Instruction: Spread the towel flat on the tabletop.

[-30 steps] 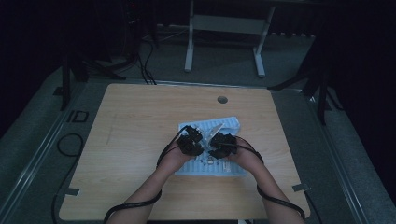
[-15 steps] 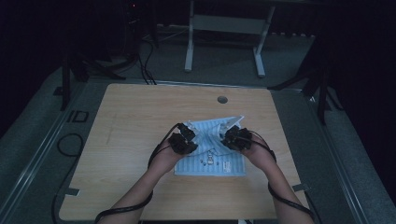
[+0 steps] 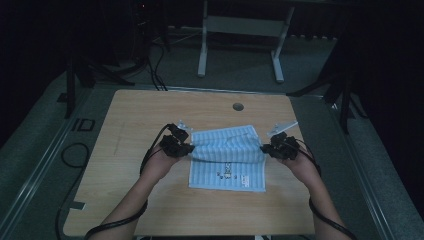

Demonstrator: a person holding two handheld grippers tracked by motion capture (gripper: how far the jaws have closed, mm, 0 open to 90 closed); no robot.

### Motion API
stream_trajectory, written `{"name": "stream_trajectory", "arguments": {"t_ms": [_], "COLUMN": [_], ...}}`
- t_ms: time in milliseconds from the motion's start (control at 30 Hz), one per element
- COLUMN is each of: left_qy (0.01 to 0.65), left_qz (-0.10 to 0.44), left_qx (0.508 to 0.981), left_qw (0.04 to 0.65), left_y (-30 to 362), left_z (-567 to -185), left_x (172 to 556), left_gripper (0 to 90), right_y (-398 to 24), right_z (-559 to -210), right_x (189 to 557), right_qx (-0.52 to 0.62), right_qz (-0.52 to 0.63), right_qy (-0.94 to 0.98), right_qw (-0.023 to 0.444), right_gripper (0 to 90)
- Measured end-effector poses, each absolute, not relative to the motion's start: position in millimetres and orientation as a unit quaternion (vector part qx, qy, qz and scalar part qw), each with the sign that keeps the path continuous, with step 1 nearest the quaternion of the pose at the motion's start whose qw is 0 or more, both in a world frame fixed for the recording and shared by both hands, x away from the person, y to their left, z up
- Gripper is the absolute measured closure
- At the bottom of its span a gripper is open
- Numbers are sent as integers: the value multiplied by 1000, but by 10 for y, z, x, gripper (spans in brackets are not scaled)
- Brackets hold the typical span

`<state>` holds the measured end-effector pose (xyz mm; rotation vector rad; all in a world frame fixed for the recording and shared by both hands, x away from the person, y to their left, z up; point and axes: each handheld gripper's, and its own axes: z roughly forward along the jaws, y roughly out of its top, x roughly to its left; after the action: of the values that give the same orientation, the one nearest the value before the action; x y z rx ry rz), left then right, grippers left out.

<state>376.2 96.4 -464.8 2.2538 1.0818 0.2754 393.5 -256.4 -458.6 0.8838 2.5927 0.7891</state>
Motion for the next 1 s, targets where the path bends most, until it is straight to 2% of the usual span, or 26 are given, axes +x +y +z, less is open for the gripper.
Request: {"name": "stream_trajectory", "arguments": {"t_ms": [133, 300, 333, 367, 400, 467, 500, 600, 633, 667, 800, 900, 1000], "left_qy": [420, 444, 448, 449, 448, 448, 447, 439, 438, 438, 393, 367, 337], "left_qz": [106, 87, 94, 93, 89, 88, 88, 93, 100, 97, 78, 41, 32], "left_qx": [858, 850, 848, 847, 849, 847, 846, 843, 842, 835, 857, 870, 887], "left_qw": [276, 269, 268, 267, 265, 273, 278, 295, 298, 319, 323, 327, 314], "left_y": [874, 847, 853, 861, 896, 943, 965, 1062, 1096, 1163, 1114, 990, 860], "left_z": [-4846, -5074, -5107, -5117, -5137, -5126, -5115, -5039, -5002, -4937, -4907, -5008, -5115], "left_x": [3911, 4041, 4042, 4037, 4009, 3970, 3947, 3839, 3797, 3716, 3520, 3377, 3244], "left_gripper": [871, 861, 787, 787, 658, 655, 619, 573, 505, 489, 490, 489, 469], "right_y": [-2508, -2459, -2464, -2464, -2494, -2514, -2551, -2596, -2610, -2614, -2533, -2454, -2414], "right_z": [-4698, -4907, -4970, -4970, -5002, -5005, -4995, -4952, -4925, -4908, -4918, -4989, -5084], "right_x": [4016, 4156, 4191, 4191, 4207, 4210, 4197, 4130, 4077, 4026, 3723, 3561, 3409], "right_qx": [318, 349, 360, 360, 378, 382, 387, 385, 380, 376, 332, 312, 299], "right_qz": [252, 224, 210, 210, 201, 205, 205, 212, 218, 223, 224, 220, 225], "right_qy": [903, 900, 898, 898, 892, 890, 887, 886, 887, 887, 906, 916, 922], "right_qw": [141, 131, 140, 140, 144, 142, 145, 146, 146, 148, 139, 123, 104], "right_gripper": [868, 840, 786, 786, 747, 734, 724, 689, 682, 678, 643, 631, 613]}}
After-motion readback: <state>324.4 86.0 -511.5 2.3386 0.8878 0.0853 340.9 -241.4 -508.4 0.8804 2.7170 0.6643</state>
